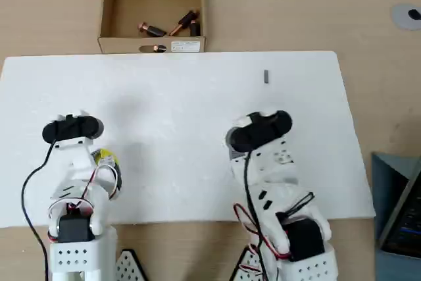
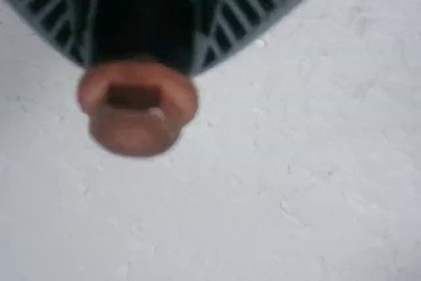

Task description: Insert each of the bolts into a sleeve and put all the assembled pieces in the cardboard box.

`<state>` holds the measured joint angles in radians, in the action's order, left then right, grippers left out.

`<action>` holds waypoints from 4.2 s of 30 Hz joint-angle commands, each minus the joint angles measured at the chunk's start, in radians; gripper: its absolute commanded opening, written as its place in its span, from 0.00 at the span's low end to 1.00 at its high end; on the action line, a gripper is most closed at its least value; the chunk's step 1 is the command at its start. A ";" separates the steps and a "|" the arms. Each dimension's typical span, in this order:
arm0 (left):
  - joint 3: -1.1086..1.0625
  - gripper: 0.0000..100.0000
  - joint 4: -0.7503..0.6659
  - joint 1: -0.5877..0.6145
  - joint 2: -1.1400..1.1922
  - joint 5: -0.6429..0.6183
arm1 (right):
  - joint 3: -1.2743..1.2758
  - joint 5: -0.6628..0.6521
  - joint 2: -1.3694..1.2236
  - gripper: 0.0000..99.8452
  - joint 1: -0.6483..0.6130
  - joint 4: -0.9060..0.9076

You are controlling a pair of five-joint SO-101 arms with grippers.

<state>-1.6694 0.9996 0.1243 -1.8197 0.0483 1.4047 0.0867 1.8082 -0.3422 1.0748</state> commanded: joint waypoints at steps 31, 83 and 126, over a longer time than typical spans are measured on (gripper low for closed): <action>0.005 0.00 -0.006 0.002 -0.004 0.006 | -1.514 0.138 -1.572 0.01 0.015 -0.012; 0.005 0.00 -0.006 0.002 -0.004 0.006 | -2.733 -0.087 -2.844 0.14 -0.082 -0.153; 0.005 0.00 -0.006 0.002 -0.004 0.006 | -3.071 -0.083 -2.537 0.01 0.064 0.643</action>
<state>-1.6709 0.9996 0.1243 -1.8197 0.0483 -1.6164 0.0038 -0.8508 -0.2961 1.6471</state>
